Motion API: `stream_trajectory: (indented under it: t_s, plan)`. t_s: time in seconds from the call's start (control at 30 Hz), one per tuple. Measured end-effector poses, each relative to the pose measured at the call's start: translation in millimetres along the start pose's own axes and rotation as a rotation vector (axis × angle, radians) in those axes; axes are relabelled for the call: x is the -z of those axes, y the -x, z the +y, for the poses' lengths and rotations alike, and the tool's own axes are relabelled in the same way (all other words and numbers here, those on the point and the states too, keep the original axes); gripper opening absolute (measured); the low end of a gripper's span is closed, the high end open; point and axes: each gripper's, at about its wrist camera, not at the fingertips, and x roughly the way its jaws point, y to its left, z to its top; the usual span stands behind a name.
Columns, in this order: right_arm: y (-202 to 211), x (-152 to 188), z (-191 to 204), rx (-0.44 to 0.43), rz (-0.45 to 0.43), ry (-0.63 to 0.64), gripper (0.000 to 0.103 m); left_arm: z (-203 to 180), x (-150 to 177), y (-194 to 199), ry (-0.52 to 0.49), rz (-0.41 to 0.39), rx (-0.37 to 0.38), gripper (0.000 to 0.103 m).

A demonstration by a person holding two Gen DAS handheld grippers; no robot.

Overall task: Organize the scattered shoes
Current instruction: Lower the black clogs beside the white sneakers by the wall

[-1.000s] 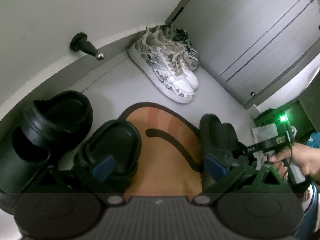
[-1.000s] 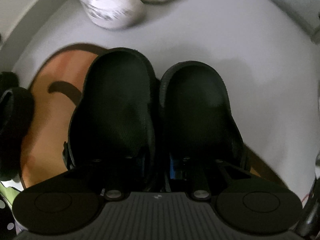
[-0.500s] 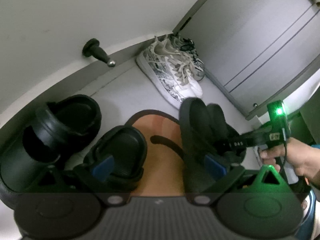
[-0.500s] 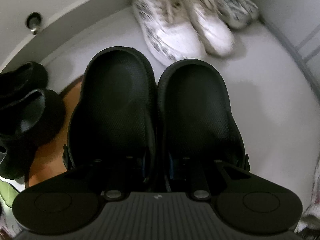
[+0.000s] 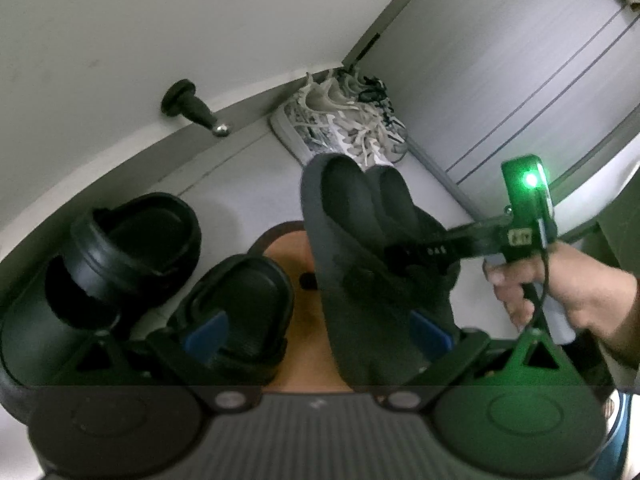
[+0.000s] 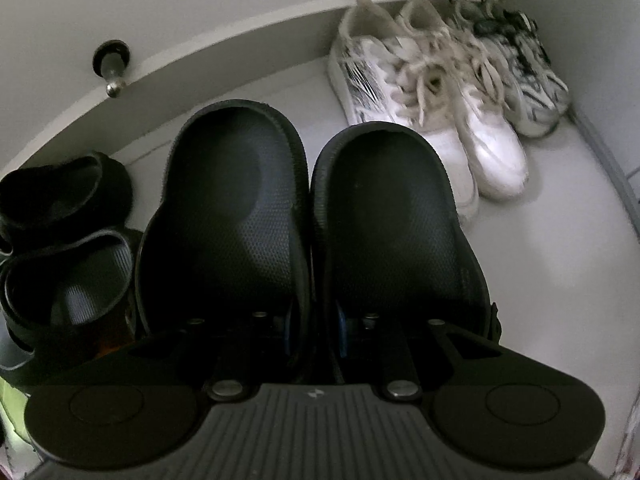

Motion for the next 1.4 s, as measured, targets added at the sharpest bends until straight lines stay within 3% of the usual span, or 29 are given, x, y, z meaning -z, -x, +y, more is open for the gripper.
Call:
stream_trajectory:
  t_s: [0.7, 1.07, 1.4]
  plan:
    - [-41.3, -45.6, 31.5, 0.002, 0.001, 0.166, 0.020, -1.6, 0.6, -2.4, 0.007, 0.025, 0.012, 0.098]
    - [-70.6, -86.5, 62.2, 0.031, 0.025, 0.305, 0.018, -1.1, 2.4, -1.7, 0.013, 0.030, 0.011, 0.098]
    - [-75.5, -97.6, 75.1, 0.046, 0.025, 0.343, 0.016, -5.3, 5.6, -0.3, 0.019, 0.043, 0.024, 0.098]
